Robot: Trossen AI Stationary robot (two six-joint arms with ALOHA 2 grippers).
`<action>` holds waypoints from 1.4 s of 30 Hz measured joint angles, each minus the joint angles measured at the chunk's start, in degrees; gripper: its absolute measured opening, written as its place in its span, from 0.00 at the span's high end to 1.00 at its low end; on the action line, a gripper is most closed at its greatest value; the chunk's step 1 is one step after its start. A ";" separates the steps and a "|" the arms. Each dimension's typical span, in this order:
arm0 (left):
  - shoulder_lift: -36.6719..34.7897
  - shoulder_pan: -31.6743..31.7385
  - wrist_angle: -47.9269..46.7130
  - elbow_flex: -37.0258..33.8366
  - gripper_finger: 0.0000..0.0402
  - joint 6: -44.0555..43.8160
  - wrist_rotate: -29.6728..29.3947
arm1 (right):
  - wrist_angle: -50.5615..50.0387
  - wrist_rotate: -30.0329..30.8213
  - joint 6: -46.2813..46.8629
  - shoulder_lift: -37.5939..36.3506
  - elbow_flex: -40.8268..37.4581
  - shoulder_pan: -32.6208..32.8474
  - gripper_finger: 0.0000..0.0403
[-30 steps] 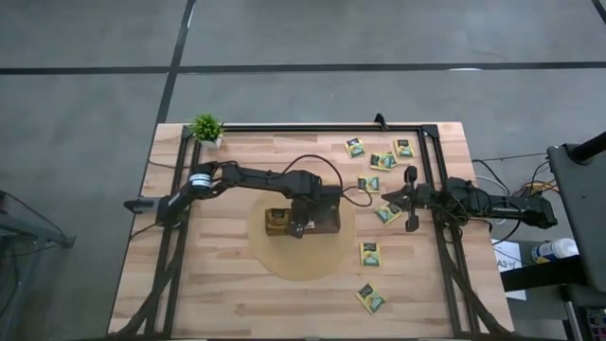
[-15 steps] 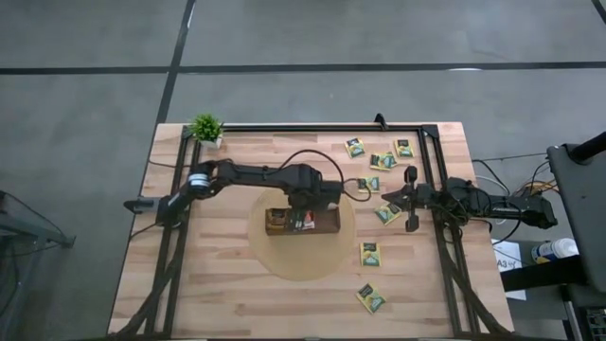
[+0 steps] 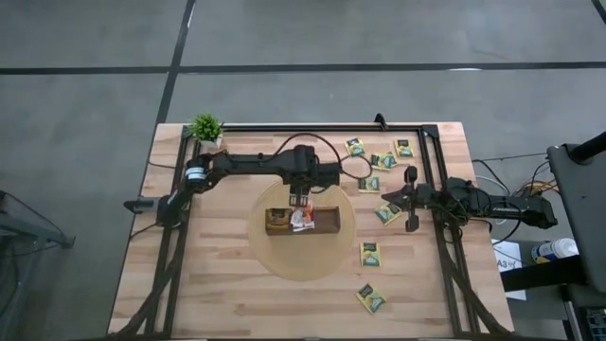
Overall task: Pick & Place Tea
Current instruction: Adjust the orange tea sachet in the wooden organizer, then put the lemon tea sachet into the right section of the wooden organizer
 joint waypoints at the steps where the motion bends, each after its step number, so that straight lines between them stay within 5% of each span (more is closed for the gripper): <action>1: 0.00 0.23 1.04 -0.69 0.50 -0.04 2.87 | 0.00 0.00 0.00 -0.01 -0.02 0.00 0.98; 7: 0.02 -0.31 2.45 -3.90 0.50 1.20 23.01 | 0.00 0.00 -0.01 -0.01 0.00 0.00 0.98; 17: 0.02 -3.16 1.04 -4.03 0.50 0.12 27.72 | -0.01 0.00 0.00 -0.01 -0.01 0.00 0.98; 23: 0.02 -3.77 2.53 -4.58 0.50 0.07 27.90 | -0.02 0.00 0.00 -0.01 0.00 0.00 0.98; 30: -0.22 -3.18 -0.37 -3.41 0.50 1.67 20.08 | 0.00 0.00 0.00 -0.01 -0.01 0.00 0.98; 42: -0.55 -2.54 -7.67 10.00 0.50 2.35 17.85 | 0.00 0.00 0.00 -0.01 -0.02 0.00 0.98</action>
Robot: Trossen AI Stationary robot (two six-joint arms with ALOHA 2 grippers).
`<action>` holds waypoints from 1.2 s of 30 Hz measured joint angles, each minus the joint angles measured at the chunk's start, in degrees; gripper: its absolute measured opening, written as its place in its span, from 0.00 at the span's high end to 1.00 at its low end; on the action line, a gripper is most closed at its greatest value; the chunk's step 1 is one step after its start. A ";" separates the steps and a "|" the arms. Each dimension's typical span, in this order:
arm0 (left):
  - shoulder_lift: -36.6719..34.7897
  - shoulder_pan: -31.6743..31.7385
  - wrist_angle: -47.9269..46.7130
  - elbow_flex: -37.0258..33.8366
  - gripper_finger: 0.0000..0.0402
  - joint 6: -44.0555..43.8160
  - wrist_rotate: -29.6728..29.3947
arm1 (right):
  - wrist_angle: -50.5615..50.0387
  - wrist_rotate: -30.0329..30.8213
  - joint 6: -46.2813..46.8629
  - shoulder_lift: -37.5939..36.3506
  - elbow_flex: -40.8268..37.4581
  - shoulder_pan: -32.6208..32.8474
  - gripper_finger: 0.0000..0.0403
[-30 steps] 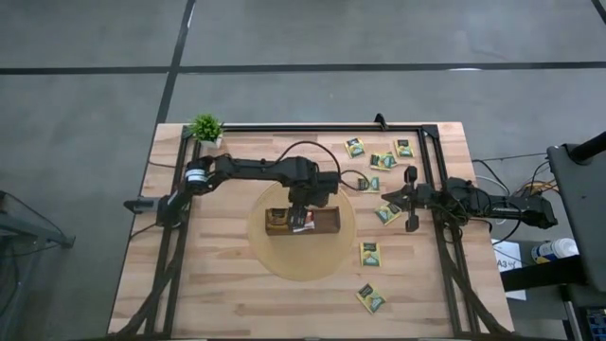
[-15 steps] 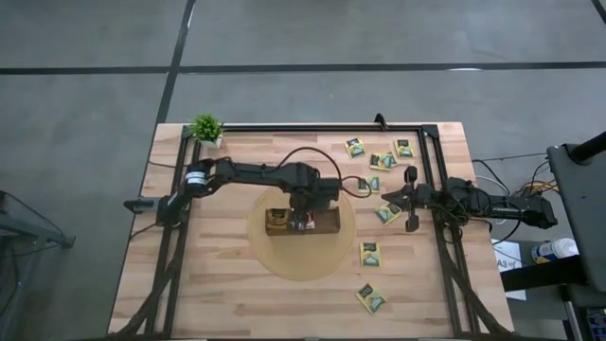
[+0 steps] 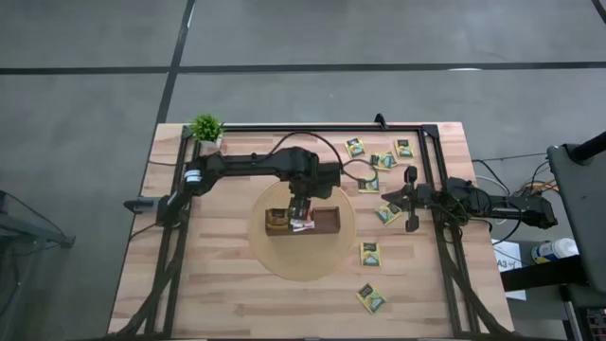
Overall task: Pick & Place Tea
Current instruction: Put the lemon tea sachet into the right section of the wooden organizer
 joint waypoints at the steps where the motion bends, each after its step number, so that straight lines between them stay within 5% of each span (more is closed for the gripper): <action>1: 0.00 0.00 0.12 1.13 0.50 0.05 0.01 | -0.02 0.00 0.00 0.00 0.00 0.00 0.98; 11: -0.04 1.80 5.69 4.67 0.50 -2.07 -7.83 | 0.00 0.00 0.00 0.00 0.00 0.00 0.98; 22: 0.02 8.32 10.94 2.25 0.50 -8.21 -8.06 | 0.00 0.00 0.00 0.00 0.02 0.00 0.98; 36: 3.61 12.93 33.28 1.79 0.50 -1.01 1.38 | 0.00 0.00 0.00 0.02 0.00 0.00 0.98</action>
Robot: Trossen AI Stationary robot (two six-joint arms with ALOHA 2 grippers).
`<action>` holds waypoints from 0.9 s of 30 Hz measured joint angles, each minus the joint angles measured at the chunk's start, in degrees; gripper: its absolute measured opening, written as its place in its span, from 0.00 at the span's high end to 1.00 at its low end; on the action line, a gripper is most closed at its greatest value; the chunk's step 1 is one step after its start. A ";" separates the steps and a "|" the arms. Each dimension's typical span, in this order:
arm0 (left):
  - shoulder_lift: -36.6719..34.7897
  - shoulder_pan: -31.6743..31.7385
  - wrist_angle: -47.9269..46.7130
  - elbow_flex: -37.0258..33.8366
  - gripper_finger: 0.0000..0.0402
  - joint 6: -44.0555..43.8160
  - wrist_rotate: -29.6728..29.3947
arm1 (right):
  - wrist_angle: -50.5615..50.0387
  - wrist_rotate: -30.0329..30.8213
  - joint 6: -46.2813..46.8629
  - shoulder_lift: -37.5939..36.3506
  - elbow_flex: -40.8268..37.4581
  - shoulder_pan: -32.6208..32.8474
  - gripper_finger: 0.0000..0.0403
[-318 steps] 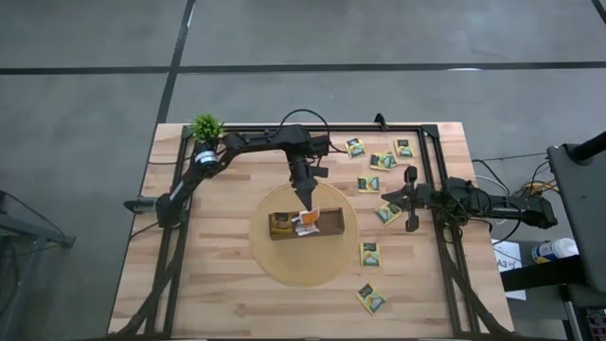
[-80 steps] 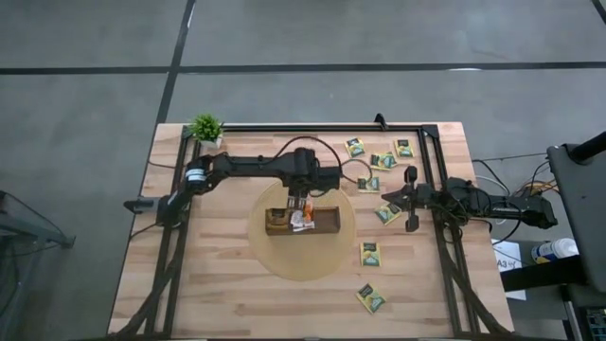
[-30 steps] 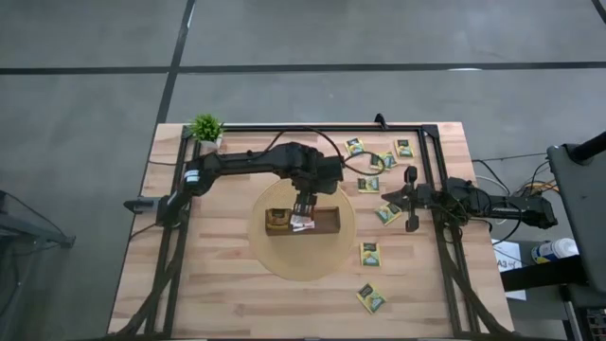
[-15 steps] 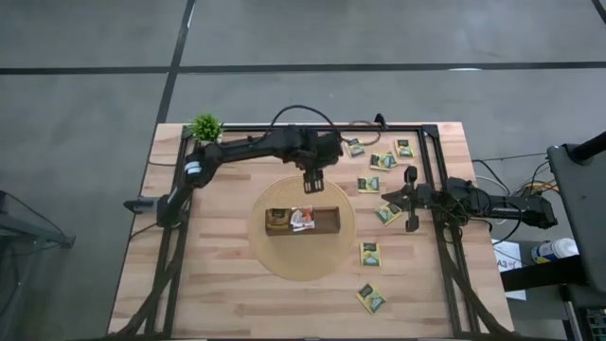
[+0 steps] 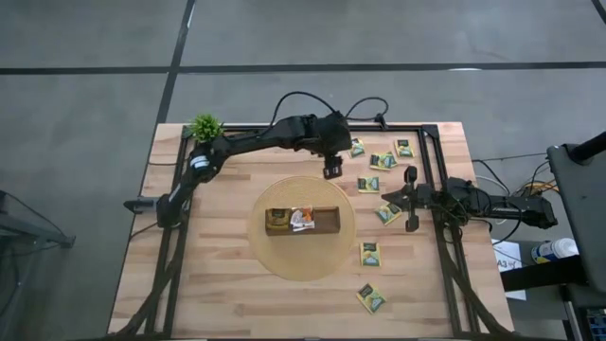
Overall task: Pick & Place Tea
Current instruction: Put the lemon tea sachet into the right section of the wooden organizer
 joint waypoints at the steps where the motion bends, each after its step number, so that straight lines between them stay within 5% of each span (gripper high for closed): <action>1: 0.23 0.19 0.98 0.00 0.50 0.17 0.00 | -0.02 0.00 0.00 0.00 0.00 0.00 0.98; 16: -3.80 0.19 0.30 -4.47 0.50 -6.42 4.47 | 0.00 0.03 0.02 0.00 0.02 0.00 0.98; 20: -10.76 -1.42 10.78 -18.12 0.50 -9.03 4.59 | -0.01 0.03 0.00 0.03 0.00 0.00 0.98; 27: -31.15 -4.45 43.03 -53.60 0.50 -15.75 4.53 | -0.02 0.00 0.00 -0.02 0.02 0.00 0.98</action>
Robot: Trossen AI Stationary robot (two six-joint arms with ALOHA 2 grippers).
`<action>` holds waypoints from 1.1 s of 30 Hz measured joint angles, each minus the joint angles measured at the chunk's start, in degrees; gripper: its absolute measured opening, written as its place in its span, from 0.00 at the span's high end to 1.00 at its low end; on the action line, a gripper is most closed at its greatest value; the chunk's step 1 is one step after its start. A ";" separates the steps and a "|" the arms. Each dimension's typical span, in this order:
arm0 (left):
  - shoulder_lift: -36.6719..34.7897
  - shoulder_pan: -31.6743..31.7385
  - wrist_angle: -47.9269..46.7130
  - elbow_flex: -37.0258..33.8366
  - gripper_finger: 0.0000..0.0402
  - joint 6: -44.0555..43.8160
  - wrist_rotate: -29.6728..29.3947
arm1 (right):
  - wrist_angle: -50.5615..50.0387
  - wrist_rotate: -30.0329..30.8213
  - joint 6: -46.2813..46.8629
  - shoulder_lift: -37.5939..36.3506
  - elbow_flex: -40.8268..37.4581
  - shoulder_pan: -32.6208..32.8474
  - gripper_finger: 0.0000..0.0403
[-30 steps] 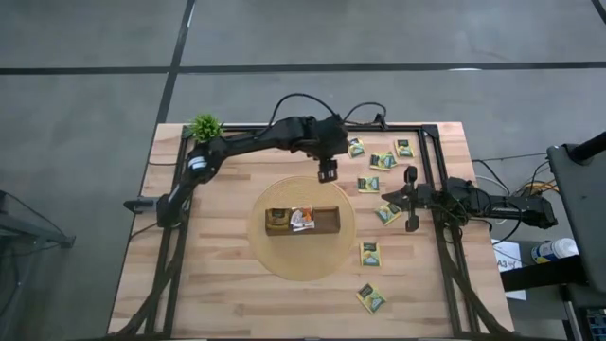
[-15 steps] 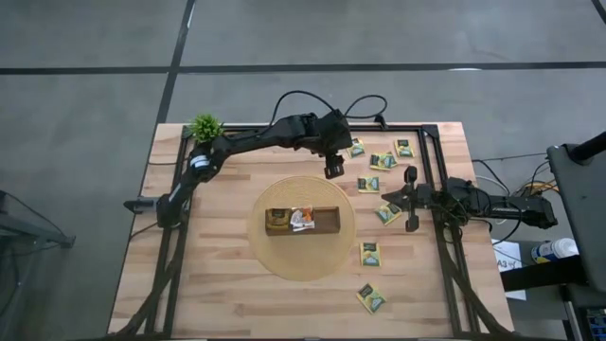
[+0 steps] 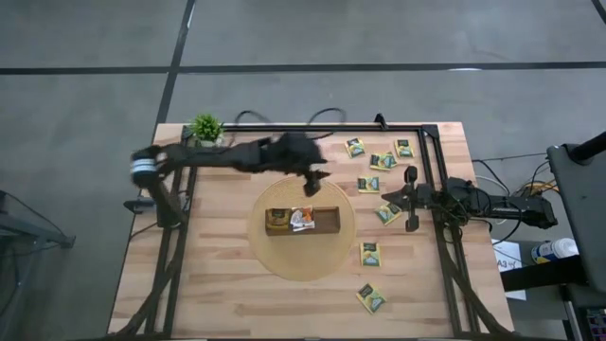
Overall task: Pick & Place Tea
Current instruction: Put the lemon tea sachet into the right section of the wooden organizer
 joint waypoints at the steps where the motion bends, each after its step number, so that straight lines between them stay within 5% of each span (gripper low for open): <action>1: -3.29 -0.68 4.69 -4.74 0.50 -0.88 -0.11 | 0.01 0.00 0.00 -0.01 0.00 0.00 0.98; 6: -17.60 -4.27 23.84 -24.90 0.50 -1.67 0.15 | 0.00 0.00 0.00 0.00 0.00 0.00 0.98; 14: -36.41 -7.15 36.02 -45.92 0.50 -3.79 -0.22 | 0.00 0.00 0.00 0.00 -0.02 0.00 0.98; 23: -51.91 -10.09 37.74 -59.31 0.50 -4.05 -15.30 | 0.00 -0.02 0.00 0.00 0.00 0.00 0.98; 33: -62.97 -10.20 41.28 -72.09 0.50 -7.71 -14.96 | 0.02 0.00 0.00 0.00 -0.02 0.00 0.98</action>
